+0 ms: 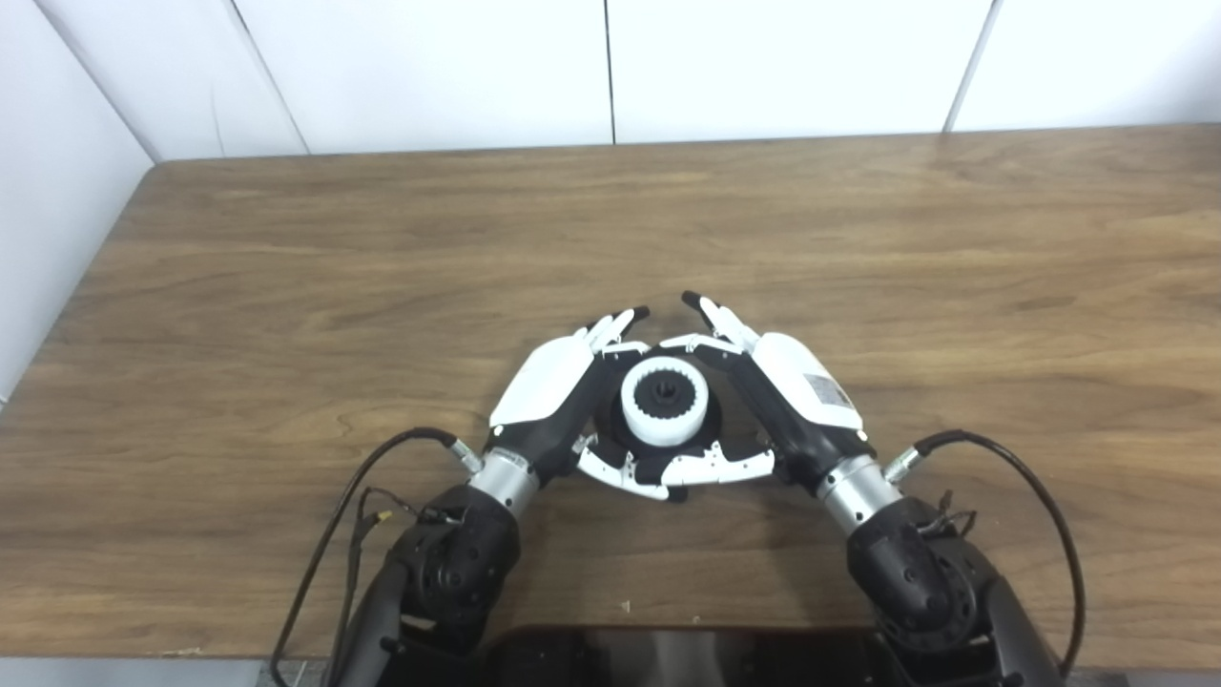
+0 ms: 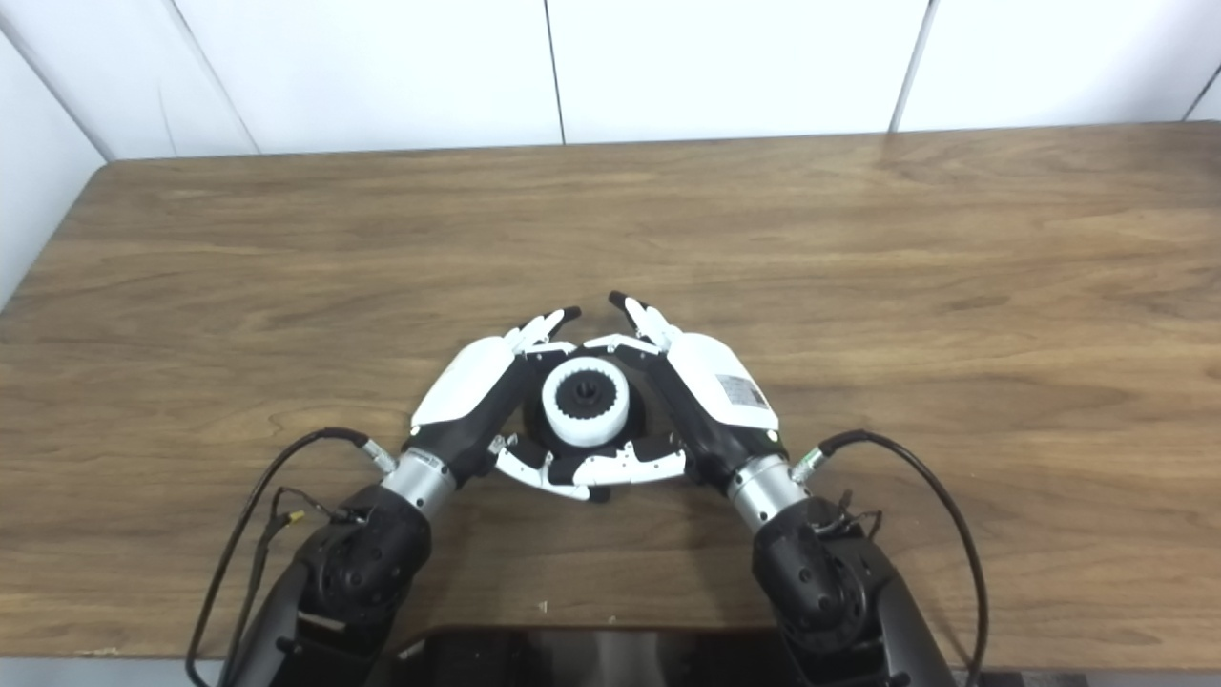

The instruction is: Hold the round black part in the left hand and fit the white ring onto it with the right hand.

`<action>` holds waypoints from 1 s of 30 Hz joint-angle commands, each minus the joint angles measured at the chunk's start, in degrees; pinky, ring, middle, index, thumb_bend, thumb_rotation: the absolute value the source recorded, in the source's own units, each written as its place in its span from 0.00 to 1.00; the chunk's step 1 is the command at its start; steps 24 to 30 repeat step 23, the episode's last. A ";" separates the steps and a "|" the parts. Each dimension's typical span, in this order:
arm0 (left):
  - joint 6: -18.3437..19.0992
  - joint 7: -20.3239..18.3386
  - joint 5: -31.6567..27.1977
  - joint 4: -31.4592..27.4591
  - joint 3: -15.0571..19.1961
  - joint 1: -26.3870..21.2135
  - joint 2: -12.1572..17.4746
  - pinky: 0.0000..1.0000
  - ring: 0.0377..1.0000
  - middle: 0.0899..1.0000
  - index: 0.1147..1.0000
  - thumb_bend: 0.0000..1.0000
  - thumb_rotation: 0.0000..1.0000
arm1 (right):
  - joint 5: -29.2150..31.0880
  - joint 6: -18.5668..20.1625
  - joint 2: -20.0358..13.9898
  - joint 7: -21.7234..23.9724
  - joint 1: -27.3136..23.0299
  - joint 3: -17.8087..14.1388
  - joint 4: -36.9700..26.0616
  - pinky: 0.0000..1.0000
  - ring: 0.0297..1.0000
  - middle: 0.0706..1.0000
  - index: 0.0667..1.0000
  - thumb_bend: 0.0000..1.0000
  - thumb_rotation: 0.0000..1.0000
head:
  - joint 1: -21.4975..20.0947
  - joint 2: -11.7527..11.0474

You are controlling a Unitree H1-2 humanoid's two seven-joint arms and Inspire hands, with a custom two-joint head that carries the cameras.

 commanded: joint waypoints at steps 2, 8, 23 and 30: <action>-1.29 0.75 0.16 -2.31 -0.01 -1.72 0.29 1.00 1.00 1.00 0.59 0.97 0.31 | 0.01 -0.36 -0.36 0.33 -1.13 -0.56 -1.83 0.97 1.00 1.00 1.00 1.00 0.58 | -0.46 0.02; -1.59 0.96 0.02 -2.29 0.14 -1.55 0.53 1.00 1.00 1.00 0.59 0.95 0.33 | 0.49 0.13 -1.68 1.25 -1.05 -1.66 -2.29 0.98 1.00 1.00 1.00 1.00 0.56 | -1.12 -0.28; -1.57 1.02 -0.37 -1.98 0.60 -1.77 0.76 1.00 1.00 1.00 0.59 0.96 0.32 | 2.31 0.32 -6.38 2.34 -0.10 -6.30 -1.84 0.98 1.00 1.00 1.00 1.00 0.45 | -1.86 -0.50; -1.57 1.02 -0.37 -1.98 0.60 -1.77 0.76 1.00 1.00 1.00 0.59 0.96 0.32 | 2.31 0.32 -6.38 2.34 -0.10 -6.30 -1.84 0.98 1.00 1.00 1.00 1.00 0.45 | -1.86 -0.50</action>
